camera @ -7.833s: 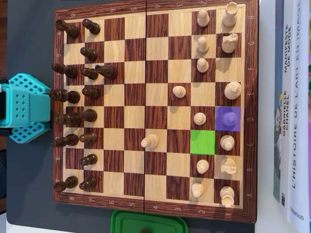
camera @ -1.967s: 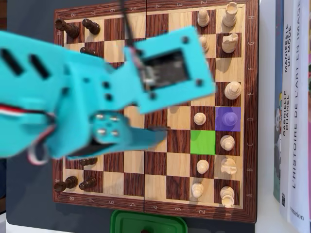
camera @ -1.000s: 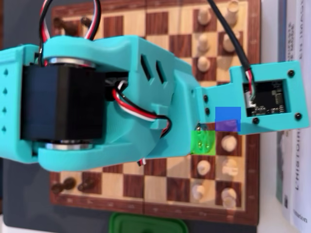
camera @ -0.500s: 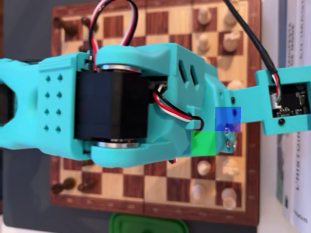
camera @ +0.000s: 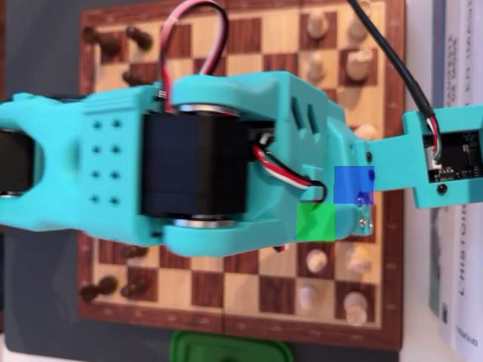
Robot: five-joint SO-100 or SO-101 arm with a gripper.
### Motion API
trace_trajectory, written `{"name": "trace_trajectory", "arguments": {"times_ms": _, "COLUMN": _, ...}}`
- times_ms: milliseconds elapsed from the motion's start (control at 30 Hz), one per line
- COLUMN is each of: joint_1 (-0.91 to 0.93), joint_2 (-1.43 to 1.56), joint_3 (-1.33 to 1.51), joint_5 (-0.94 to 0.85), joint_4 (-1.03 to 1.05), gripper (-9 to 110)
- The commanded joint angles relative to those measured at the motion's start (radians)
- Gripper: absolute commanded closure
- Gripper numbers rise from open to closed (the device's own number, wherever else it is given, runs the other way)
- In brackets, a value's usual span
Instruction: Play chess
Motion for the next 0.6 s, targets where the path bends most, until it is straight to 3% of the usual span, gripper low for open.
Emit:
{"name": "trace_trajectory", "arguments": {"times_ms": 0, "joint_1": -0.002, "joint_2": 0.014, "joint_3": -0.046, "joint_5": 0.008, "joint_4": -0.025, "gripper": 87}}
{"name": "trace_trajectory", "arguments": {"times_ms": 567, "joint_1": 0.006, "joint_2": 0.003, "joint_3": -0.032, "joint_5": -0.002, "joint_4": -0.012, "gripper": 87}}
